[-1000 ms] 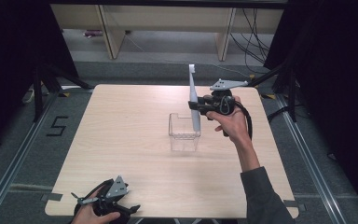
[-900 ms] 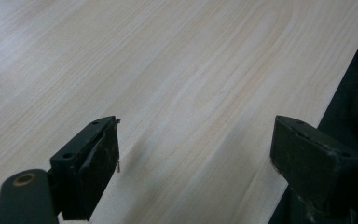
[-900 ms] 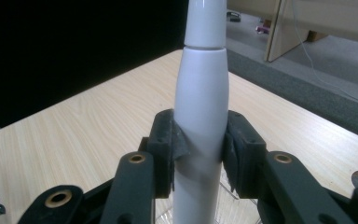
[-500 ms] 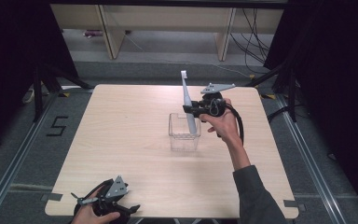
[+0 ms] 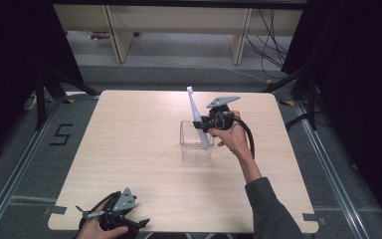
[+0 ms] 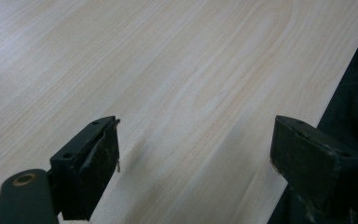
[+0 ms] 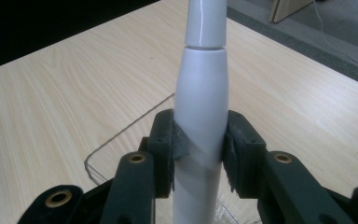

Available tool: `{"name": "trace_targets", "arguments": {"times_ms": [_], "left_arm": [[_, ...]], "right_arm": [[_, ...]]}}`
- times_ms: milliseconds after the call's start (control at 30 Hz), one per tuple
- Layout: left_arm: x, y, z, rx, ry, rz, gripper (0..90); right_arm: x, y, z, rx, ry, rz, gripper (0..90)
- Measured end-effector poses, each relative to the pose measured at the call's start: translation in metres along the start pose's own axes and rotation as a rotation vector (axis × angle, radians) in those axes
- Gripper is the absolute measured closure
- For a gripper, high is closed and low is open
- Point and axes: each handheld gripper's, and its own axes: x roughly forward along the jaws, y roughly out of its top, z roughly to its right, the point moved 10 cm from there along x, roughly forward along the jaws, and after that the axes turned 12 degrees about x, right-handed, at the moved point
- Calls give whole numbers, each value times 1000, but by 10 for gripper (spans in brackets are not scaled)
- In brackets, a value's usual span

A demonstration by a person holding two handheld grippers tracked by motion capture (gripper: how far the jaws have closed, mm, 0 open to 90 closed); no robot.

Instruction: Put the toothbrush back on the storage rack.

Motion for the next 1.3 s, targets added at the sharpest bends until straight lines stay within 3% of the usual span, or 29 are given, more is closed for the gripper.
{"name": "trace_targets", "arguments": {"times_ms": [100, 233, 300, 367, 400, 533, 600, 633, 667, 767, 1033, 1167, 1200, 1233, 1267, 1300], "left_arm": [[0, 0, 0, -2, 1, 1, 149], [-1, 0, -1, 5, -6, -5, 149], [-1, -1, -1, 5, -5, -7, 149], [0, -1, 0, -14, -6, -5, 149], [0, 0, 0, 7, -8, -5, 149], [0, 0, 0, 2, 1, 0, 149], [-1, -1, -1, 4, -6, -6, 149], [-1, -1, -1, 4, -6, -6, 149], [-1, -1, 0, 4, -7, -5, 149], [-1, -1, 0, 7, -8, -6, 149], [-1, 0, 0, 1, 3, 3, 149], [-1, 0, 0, 2, 0, 3, 149], [-1, 0, 0, 0, 4, 2, 149], [-1, -1, 0, 3, -2, 1, 149], [-1, -1, 0, 3, -4, -4, 149], [-1, 0, 0, 3, -1, -1, 149]], "right_arm": [[4, -3, -2, 12, 5, -5, 667], [11, -11, -1, -19, -2, -36, 667], [12, -13, -3, 9, -2, -46, 667], [15, -16, -1, -12, -6, -68, 667], [19, -18, -1, -13, -9, -76, 667], [24, -19, -3, -11, -18, -75, 667], [27, -22, -3, -43, -38, -88, 667], [27, -22, -3, -43, -38, -88, 667], [26, -25, -4, -19, -40, -126, 667], [28, -26, -3, -10, -50, -129, 667], [37, -29, -1, -64, -51, -139, 667], [36, -30, 0, -57, -76, -172, 667], [36, -32, -3, -18, -80, -178, 667], [35, -33, -2, -22, -83, -192, 667], [37, -30, 0, -66, -78, -186, 666], [37, -30, 0, -66, -78, -186, 666]]}}
